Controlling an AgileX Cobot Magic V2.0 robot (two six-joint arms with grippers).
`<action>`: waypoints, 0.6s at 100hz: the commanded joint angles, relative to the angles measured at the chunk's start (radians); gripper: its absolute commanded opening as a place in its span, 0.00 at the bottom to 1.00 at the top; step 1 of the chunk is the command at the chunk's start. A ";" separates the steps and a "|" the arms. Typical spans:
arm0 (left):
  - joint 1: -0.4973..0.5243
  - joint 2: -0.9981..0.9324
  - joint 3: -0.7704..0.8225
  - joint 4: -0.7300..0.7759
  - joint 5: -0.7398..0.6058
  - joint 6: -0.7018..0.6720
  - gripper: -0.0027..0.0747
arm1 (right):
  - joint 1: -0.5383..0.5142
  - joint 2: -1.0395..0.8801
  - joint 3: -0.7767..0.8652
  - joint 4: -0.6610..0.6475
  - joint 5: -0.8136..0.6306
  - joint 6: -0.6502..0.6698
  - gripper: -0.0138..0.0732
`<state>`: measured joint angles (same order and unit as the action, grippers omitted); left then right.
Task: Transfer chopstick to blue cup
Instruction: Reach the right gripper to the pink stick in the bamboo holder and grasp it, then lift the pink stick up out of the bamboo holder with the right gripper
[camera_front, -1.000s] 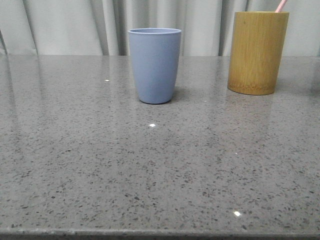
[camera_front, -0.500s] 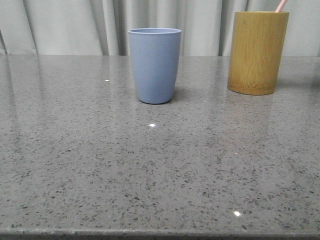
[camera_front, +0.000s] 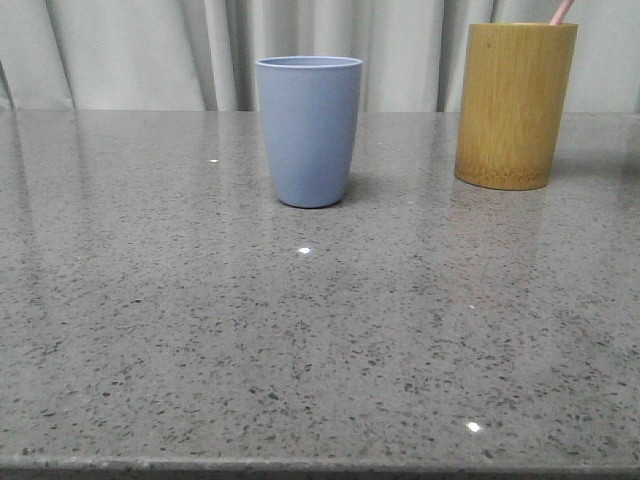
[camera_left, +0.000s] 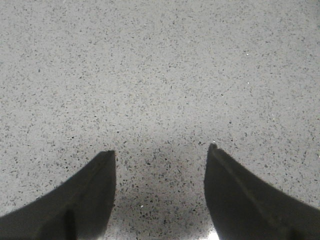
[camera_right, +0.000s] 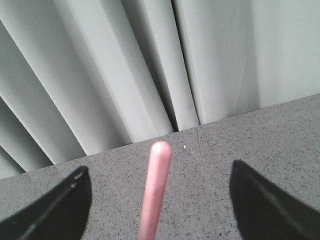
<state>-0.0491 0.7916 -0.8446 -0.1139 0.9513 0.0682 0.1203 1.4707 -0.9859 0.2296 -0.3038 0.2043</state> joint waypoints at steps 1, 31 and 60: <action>0.003 -0.004 -0.025 -0.009 -0.059 -0.013 0.54 | 0.000 -0.029 -0.034 -0.005 -0.063 -0.001 0.69; 0.003 -0.004 -0.025 -0.009 -0.059 -0.013 0.54 | 0.000 -0.029 -0.034 -0.005 -0.070 -0.001 0.36; 0.003 -0.004 -0.025 -0.009 -0.059 -0.013 0.54 | 0.000 -0.029 -0.034 -0.005 -0.103 -0.001 0.15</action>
<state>-0.0491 0.7916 -0.8446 -0.1139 0.9513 0.0682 0.1203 1.4724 -0.9859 0.2339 -0.3211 0.2138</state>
